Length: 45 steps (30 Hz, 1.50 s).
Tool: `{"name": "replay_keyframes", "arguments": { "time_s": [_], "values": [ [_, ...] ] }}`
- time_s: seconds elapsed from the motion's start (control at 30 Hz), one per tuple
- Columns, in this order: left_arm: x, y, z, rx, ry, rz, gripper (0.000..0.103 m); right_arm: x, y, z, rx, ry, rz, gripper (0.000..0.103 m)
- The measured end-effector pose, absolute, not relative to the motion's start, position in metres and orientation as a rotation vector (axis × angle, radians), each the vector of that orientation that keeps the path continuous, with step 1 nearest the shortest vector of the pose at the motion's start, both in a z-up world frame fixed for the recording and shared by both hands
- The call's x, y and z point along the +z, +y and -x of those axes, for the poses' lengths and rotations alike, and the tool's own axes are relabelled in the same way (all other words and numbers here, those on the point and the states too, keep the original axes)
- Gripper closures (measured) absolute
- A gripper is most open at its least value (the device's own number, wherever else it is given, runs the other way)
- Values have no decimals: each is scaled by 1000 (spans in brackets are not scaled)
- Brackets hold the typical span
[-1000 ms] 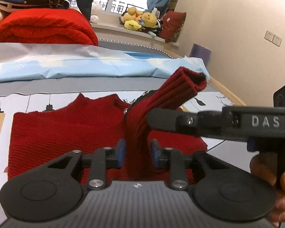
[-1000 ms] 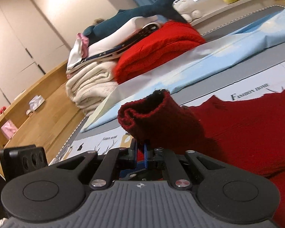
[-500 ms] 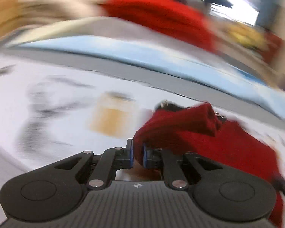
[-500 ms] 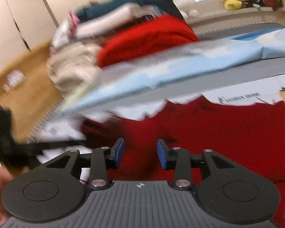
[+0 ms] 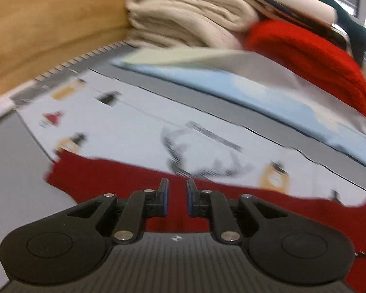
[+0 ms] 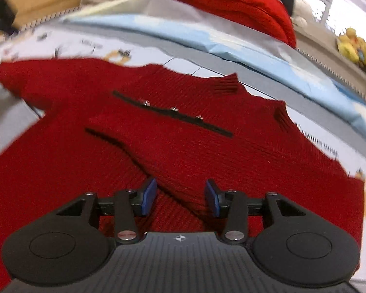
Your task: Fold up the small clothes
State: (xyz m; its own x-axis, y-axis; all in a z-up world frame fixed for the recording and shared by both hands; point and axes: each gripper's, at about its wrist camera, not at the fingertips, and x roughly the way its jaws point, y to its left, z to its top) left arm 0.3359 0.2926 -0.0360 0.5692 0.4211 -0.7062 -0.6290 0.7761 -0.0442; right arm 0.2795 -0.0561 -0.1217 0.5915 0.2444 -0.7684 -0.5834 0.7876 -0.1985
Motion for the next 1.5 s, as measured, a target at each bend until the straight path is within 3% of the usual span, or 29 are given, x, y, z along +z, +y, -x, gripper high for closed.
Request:
{"name": "replay_keyframes", "arguments": {
  "time_s": [0.1,0.13,0.17,0.2,0.27,0.5,0.7,0.77,0.9,0.93,1.0,1.03,1.23,1.37,1.43,1.5],
  "values": [
    [-46,264,-338,585,743,289,88,-127,-51,-276,519,763,532,58],
    [-47,263,-341,578,743,284,88,-126,-51,-276,533,758,536,63],
    [-48,259,-344,574,743,284,88,-124,-52,-278,535,756,533,80],
    [-49,259,-344,571,743,285,88,-121,-55,-279,525,749,533,87],
    [-55,263,-347,564,751,285,88,-105,-66,-282,512,715,492,89],
    [-58,237,-341,491,769,291,88,-33,-224,-322,205,576,17,91],
    [-65,216,-346,389,805,287,88,-70,-455,-306,-741,588,-436,86],
    [-70,211,-348,354,831,301,88,-80,-487,-285,-789,588,-599,86],
    [-89,203,-354,272,931,383,82,-98,-475,-282,-574,693,-780,82],
    [-96,202,-355,264,959,413,80,-101,-464,-285,-520,723,-789,79],
    [-107,201,-356,260,1012,461,80,-112,-440,-293,-368,802,-821,62],
    [-113,201,-355,261,1036,487,80,-120,-428,-299,-296,846,-837,62],
    [-134,209,-353,277,1096,585,78,-127,-407,-315,-269,874,-807,61],
    [-134,214,-352,284,1100,625,78,-128,-416,-300,-420,898,-920,83],
    [-132,214,-353,286,1105,620,78,-123,-411,-295,-444,917,-926,83],
    [-131,211,-353,288,1111,600,76,-128,-405,-300,-407,937,-924,75]
  ]
}}
